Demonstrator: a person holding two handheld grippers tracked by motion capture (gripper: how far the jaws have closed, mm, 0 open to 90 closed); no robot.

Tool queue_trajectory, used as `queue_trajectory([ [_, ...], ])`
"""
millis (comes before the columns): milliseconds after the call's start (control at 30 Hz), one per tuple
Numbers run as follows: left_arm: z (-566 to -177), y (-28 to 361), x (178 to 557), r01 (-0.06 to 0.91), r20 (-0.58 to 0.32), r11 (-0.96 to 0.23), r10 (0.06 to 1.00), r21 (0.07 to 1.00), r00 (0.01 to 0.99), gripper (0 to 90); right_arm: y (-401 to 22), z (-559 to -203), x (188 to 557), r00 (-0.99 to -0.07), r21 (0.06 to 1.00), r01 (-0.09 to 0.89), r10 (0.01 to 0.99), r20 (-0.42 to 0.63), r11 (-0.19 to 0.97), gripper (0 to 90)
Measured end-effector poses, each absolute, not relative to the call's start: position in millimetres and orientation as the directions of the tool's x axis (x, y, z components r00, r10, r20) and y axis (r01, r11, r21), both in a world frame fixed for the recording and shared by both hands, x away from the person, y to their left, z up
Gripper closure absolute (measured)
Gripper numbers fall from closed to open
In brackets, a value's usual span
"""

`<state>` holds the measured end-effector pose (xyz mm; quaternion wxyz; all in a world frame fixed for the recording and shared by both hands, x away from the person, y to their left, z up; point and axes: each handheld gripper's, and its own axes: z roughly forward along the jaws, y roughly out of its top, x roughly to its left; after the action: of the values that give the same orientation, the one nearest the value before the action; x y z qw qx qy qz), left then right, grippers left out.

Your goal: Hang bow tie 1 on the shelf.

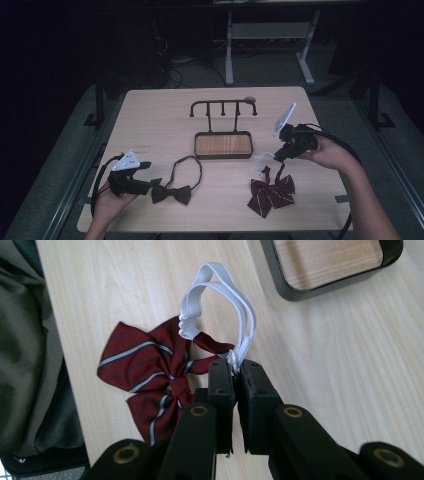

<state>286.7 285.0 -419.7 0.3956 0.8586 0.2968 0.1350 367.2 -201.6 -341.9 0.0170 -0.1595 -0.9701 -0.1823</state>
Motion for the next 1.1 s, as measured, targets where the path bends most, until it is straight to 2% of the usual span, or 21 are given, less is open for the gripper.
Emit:
queue_trajectory([
  [1100, -419.6, 286.1, 287.1, 0.397, -0.002, -0.508, 0.615, 0.764, 0.789, 26.1, -184.1, -278.9, 375.1, -0.958, 0.345, 0.274, 0.287, 0.013, 0.898, 84.1],
])
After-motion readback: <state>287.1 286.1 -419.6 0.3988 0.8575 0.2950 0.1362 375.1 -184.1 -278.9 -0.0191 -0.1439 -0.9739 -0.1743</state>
